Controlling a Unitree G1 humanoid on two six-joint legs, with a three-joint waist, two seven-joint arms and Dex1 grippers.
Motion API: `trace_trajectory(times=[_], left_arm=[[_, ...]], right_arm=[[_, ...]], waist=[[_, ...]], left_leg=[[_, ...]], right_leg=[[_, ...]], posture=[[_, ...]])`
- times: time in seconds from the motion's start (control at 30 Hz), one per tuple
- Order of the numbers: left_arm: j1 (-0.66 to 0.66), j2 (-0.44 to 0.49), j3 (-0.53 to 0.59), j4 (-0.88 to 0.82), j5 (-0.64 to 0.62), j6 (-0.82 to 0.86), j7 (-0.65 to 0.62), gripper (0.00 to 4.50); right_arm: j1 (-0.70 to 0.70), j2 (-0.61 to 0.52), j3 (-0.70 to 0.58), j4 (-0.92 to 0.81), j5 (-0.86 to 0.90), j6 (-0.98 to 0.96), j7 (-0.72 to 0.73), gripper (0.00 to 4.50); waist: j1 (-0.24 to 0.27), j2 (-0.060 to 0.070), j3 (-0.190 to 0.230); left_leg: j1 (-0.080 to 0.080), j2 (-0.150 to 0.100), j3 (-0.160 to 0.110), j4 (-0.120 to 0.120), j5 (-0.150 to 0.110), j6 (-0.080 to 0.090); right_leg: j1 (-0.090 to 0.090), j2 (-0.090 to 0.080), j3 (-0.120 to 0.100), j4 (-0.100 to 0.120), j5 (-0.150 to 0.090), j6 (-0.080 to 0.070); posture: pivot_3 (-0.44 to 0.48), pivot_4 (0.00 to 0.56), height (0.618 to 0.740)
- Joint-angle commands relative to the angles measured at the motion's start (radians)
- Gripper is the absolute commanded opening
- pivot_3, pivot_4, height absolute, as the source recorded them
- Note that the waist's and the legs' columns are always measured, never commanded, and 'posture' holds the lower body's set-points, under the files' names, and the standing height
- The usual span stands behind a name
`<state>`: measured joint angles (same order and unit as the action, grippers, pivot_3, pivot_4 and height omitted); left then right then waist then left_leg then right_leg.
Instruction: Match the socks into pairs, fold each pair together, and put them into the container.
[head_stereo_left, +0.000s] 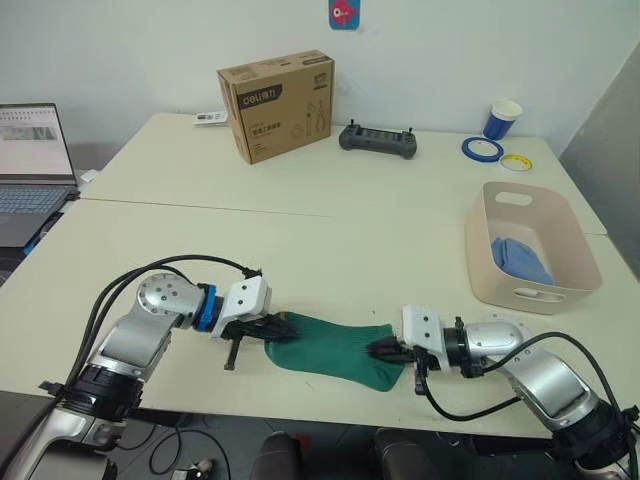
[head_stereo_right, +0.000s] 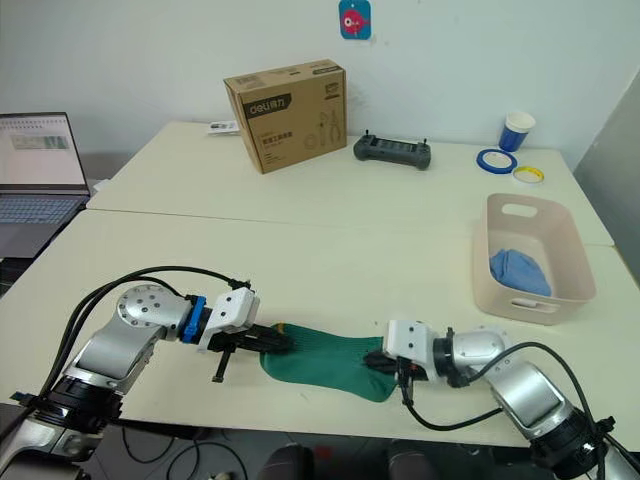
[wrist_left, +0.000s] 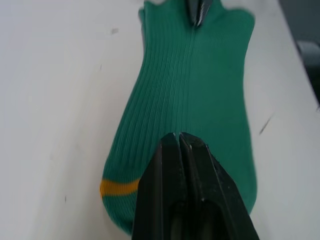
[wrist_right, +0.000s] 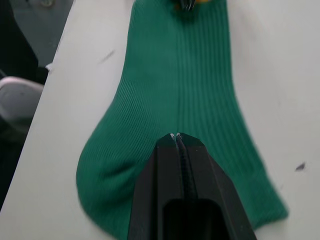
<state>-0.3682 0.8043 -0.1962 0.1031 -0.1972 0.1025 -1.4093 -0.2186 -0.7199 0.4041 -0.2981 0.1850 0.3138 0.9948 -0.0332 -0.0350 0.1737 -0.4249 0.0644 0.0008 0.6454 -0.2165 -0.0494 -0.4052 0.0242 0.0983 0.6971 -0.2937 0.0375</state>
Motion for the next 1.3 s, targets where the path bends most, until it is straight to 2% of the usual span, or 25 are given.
trace_trajectory(times=[0.03,0.33,0.5,0.63,0.73,0.9,1.3], left_arm=[[0.004,0.004,-0.004,0.031,0.027,-0.021,0.014,0.00],[0.024,0.001,0.003,0.052,0.024,-0.046,0.011,0.00],[0.010,-0.005,0.050,-0.022,-0.085,0.002,-0.027,0.00],[0.014,0.004,0.062,-0.079,-0.122,-0.008,-0.041,0.00],[0.008,-0.001,0.067,-0.085,-0.125,-0.010,-0.039,0.00],[0.017,-0.019,0.059,-0.106,-0.133,-0.003,-0.034,0.00],[0.020,-0.027,0.059,-0.313,-0.246,0.121,-0.035,0.00]], right_arm=[[0.009,-0.020,-0.028,0.011,-0.031,-0.059,0.015,0.02],[0.087,-0.088,-0.118,-0.080,0.032,-0.013,0.035,0.02],[0.135,-0.053,-0.276,-0.233,0.267,0.227,-0.029,0.02],[0.190,-0.024,-0.400,-0.273,0.392,0.381,-0.116,0.88],[0.243,-0.036,-0.442,-0.311,0.426,0.461,-0.160,1.88],[0.268,-0.009,-0.427,-0.342,0.448,0.580,-0.258,3.66],[0.157,0.056,-0.264,-0.247,0.423,0.655,-0.306,3.66]], waist=[[0.001,0.000,0.000],[0.001,0.001,0.000],[-0.002,0.000,0.000],[0.001,0.000,0.000],[0.002,0.000,0.000],[-0.001,0.000,0.000],[-0.006,0.000,0.000]], left_leg=[[0.000,0.000,0.000,0.000,0.000,0.000],[0.001,0.000,0.000,0.000,0.000,0.000],[0.001,0.000,0.000,0.000,0.000,0.000],[0.001,0.000,-0.001,0.000,0.000,0.000],[0.001,0.000,0.000,0.000,0.000,0.000],[0.001,0.000,0.000,0.000,0.000,0.000],[0.001,0.000,0.000,0.000,0.000,0.000]], right_leg=[[0.000,0.000,0.000,0.000,0.000,0.000],[0.001,0.000,0.000,0.000,0.000,0.000],[0.001,0.000,0.000,0.001,0.000,0.000],[0.001,0.000,0.000,0.001,0.000,0.000],[0.001,-0.001,0.000,0.000,0.000,0.000],[0.001,0.000,0.000,0.000,0.000,0.000],[0.001,0.000,0.000,0.000,0.000,0.000]], posture=[[0.000,0.150,0.740],[0.000,0.150,0.740],[0.000,0.150,0.740],[0.000,0.150,0.740],[0.000,0.150,0.740],[0.000,0.150,0.740],[0.000,0.150,0.740]])
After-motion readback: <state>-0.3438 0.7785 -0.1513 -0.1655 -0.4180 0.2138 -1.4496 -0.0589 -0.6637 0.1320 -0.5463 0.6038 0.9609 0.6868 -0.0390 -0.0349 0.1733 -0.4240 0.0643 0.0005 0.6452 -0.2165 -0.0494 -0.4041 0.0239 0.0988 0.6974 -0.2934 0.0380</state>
